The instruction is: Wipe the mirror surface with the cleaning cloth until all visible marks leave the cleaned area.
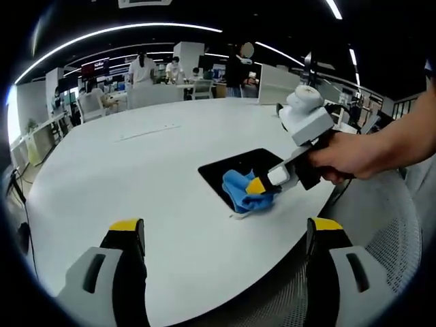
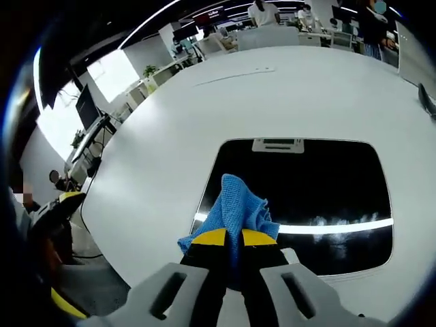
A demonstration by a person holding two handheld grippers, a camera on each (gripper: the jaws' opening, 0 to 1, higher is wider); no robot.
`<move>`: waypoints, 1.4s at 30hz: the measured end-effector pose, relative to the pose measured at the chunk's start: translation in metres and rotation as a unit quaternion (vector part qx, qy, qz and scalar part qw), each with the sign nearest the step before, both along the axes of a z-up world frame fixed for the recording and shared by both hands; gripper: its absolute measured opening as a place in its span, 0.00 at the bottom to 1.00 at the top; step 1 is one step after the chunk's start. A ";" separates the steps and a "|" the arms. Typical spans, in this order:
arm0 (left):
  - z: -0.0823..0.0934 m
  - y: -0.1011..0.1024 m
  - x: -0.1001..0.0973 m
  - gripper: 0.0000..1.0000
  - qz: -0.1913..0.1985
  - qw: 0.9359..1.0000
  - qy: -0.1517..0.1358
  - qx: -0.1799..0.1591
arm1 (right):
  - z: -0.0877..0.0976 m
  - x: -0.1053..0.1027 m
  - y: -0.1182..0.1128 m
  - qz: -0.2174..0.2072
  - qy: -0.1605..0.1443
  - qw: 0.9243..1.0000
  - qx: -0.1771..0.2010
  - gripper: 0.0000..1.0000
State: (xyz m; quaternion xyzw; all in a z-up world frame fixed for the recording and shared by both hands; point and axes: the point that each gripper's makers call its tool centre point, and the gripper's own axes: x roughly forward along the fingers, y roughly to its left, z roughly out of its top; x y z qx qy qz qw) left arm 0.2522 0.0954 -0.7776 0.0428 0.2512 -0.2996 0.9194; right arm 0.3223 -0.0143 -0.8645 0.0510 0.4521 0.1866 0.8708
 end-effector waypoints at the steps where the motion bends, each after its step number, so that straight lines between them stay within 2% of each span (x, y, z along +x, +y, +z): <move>1: 0.001 0.000 0.000 0.98 0.000 1.000 -0.002 -0.001 | 0.000 0.000 0.003 0.003 0.000 1.000 0.002 0.01; 12: -0.002 -0.001 -0.002 0.98 -0.005 1.000 0.003 0.002 | 0.000 0.002 0.008 0.018 0.000 1.000 -0.011 0.01; 16: -0.003 -0.002 -0.003 0.97 -0.008 1.000 0.006 0.004 | 0.000 0.001 0.012 0.027 -0.003 1.000 -0.004 0.02; 20: -0.003 -0.002 -0.002 0.98 -0.009 1.000 0.007 0.004 | 0.001 0.002 0.014 0.026 -0.001 0.999 -0.019 0.01; 25: -0.002 -0.002 -0.002 0.98 -0.008 1.000 0.005 0.002 | 0.001 0.005 0.018 0.013 0.005 1.000 -0.013 0.01; 32: -0.001 -0.001 0.000 0.98 -0.007 1.000 0.004 0.003 | 0.001 0.006 0.017 0.016 0.004 1.000 -0.015 0.01; 36: -0.002 -0.001 0.001 0.97 -0.007 1.000 0.002 0.010 | 0.001 0.007 0.017 0.029 -0.006 0.999 -0.030 0.01; 42: -0.002 0.000 0.001 0.97 -0.005 1.000 0.000 0.011 | 0.000 0.010 0.016 0.022 -0.002 1.000 -0.023 0.01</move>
